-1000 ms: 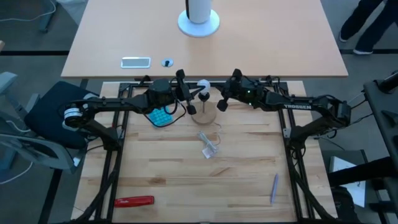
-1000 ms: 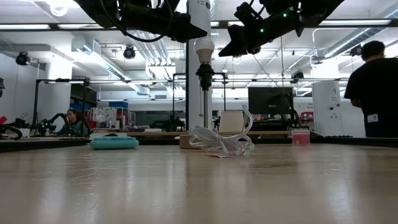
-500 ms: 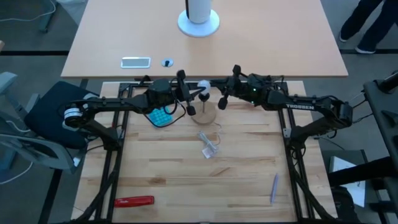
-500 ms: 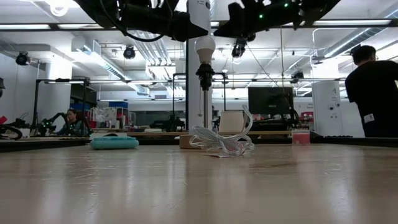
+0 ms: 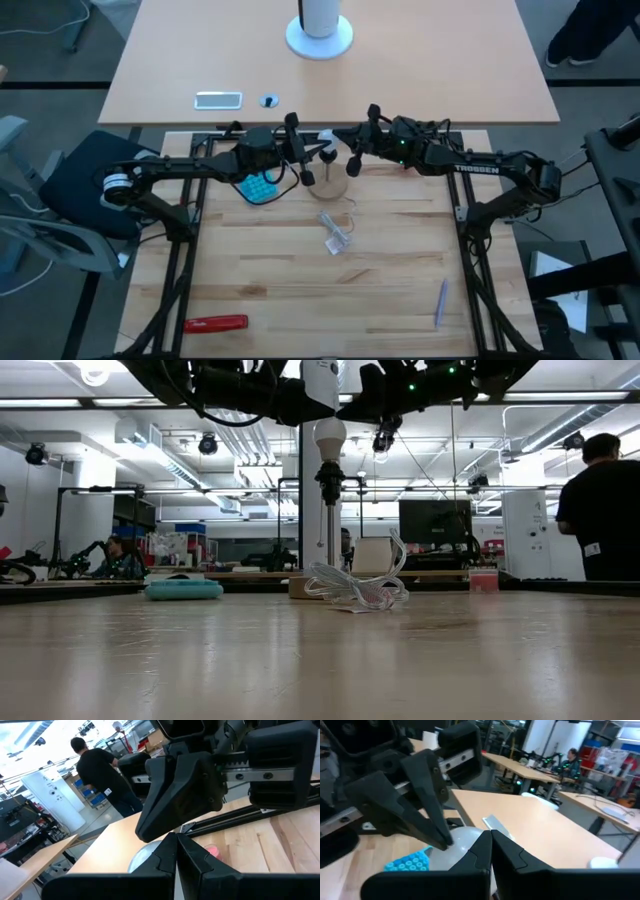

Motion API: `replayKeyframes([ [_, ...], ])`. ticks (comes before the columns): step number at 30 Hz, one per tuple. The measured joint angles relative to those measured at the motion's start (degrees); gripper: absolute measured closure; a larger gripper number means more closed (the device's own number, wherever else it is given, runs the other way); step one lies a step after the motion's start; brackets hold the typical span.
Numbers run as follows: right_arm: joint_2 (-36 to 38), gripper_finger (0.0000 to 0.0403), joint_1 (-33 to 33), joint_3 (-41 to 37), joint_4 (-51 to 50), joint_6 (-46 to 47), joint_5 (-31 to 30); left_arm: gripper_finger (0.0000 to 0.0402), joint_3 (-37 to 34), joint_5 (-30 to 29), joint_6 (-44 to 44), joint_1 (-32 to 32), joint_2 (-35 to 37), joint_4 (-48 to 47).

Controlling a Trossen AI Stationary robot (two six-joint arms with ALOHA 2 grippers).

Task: Screw lightbulb
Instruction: Insert the light bulb into the desk lamp

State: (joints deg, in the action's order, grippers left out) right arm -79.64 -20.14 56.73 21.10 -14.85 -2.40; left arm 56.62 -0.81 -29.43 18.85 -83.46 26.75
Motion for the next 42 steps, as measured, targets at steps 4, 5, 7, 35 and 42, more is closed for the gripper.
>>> replayKeyframes([
  [4,-0.3,0.0403,-0.5,0.0,0.3,-0.9,-1.0,0.0401,0.0,0.0,0.0,0.0,0.0,-0.2],
  [5,-0.6,0.0403,-0.7,0.0,0.3,-0.9,-1.0,0.0401,0.0,0.0,0.0,0.0,0.0,-0.3],
  [7,-1.5,0.0403,-1.0,0.0,0.7,-0.6,-1.2,0.0401,0.0,-0.1,-0.1,0.0,0.0,-0.3],
  [35,-0.5,0.0403,0.4,-0.1,-2.2,2.2,0.1,0.0401,0.1,-1.2,-1.6,0.5,0.2,-1.0],
  [42,-0.1,0.0403,0.8,-0.1,-2.9,2.4,0.2,0.0402,0.1,-3.6,-1.6,0.5,0.2,-1.1],
])
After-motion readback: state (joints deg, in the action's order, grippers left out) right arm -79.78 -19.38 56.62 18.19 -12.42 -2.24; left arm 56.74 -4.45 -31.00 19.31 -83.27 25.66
